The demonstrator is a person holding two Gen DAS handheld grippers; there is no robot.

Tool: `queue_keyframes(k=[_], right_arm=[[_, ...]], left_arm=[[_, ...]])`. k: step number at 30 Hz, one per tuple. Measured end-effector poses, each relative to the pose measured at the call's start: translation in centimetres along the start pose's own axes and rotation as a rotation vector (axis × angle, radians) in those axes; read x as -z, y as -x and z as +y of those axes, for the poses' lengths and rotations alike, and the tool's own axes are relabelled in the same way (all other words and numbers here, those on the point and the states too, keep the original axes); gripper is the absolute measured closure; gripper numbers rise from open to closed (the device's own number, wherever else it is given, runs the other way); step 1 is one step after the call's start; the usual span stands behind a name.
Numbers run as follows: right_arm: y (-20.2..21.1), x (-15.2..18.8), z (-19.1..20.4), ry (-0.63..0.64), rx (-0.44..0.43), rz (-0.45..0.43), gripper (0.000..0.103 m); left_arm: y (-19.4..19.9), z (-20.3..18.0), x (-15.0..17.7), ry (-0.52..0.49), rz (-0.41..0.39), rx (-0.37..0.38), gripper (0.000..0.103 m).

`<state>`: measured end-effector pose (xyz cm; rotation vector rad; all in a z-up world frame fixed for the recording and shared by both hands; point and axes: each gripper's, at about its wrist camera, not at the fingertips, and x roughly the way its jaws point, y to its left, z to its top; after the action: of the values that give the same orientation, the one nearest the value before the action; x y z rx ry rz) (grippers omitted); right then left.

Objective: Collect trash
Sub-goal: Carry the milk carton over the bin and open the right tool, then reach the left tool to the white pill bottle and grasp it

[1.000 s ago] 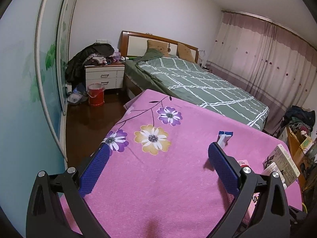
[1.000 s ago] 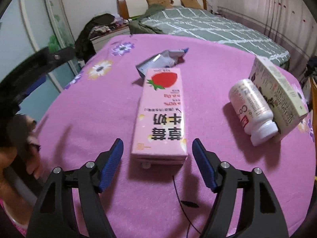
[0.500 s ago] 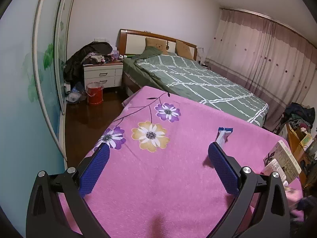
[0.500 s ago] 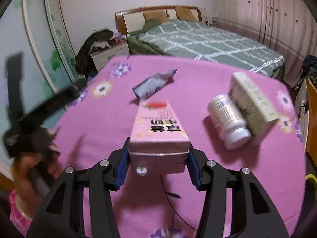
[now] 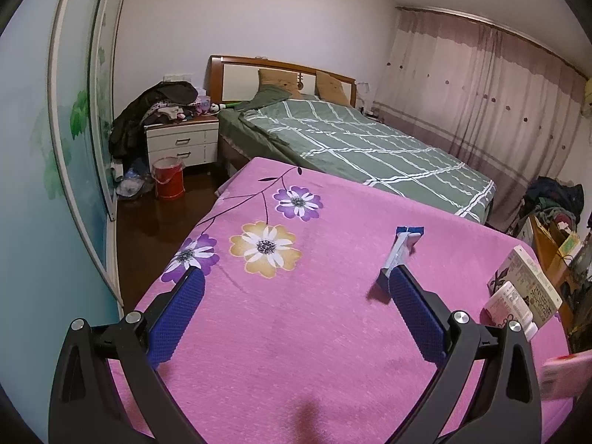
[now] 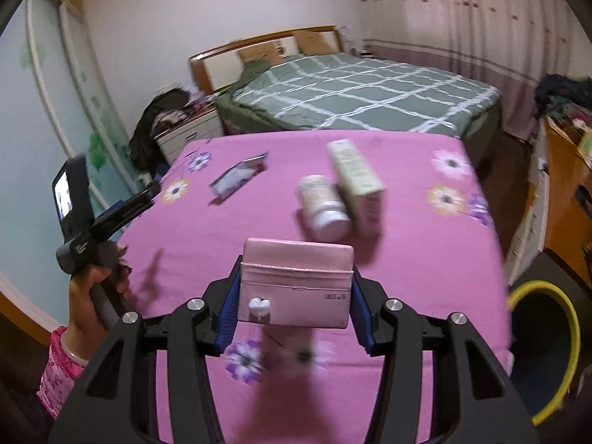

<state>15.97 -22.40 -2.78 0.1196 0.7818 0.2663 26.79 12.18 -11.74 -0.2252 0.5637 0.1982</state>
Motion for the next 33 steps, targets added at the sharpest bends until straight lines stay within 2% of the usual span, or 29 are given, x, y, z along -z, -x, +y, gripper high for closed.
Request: queue_keyframes(k=[7,12,16,19,21,23,28,33], right_arm=[[5.5,1.2,-7.6,-0.133,0.205,-0.058,0.055],[7.4,2.7,-13.1,-0.219,0.353,-0.019,0.055],[7.2,3.8,-16.3,-0.275,0.414,0.027,0.054],[6.7,4.8,-18.2,-0.306,0.44,0.055,0.053],[6.5,5.1,-19.4,-0.334,0.452,0.056,0.045],[6.5,5.3,-20.0,-0.345,0.45,0.053,0.045],[5.7,5.5,-19.4,-0.332,0.425,0.057,0.044],[5.0,5.5,-19.1,-0.324,0.39,0.063,0.043]], left_arm=[[-0.1,-0.5,0.1,-0.021,0.007,0.009,0.005],[0.0,-1.2,0.4,-0.051,0.01,0.038,0.005],[0.4,-2.2,0.6,-0.09,-0.001,0.074,0.005],[0.5,-3.0,0.8,-0.115,0.004,0.112,0.005],[0.5,-3.6,1.0,-0.137,0.013,0.139,0.005],[0.5,-4.2,1.2,-0.162,0.015,0.157,0.005],[1.0,-6.2,1.8,-0.239,0.02,0.242,0.005],[1.2,-9.5,2.7,-0.337,0.077,0.349,0.005]])
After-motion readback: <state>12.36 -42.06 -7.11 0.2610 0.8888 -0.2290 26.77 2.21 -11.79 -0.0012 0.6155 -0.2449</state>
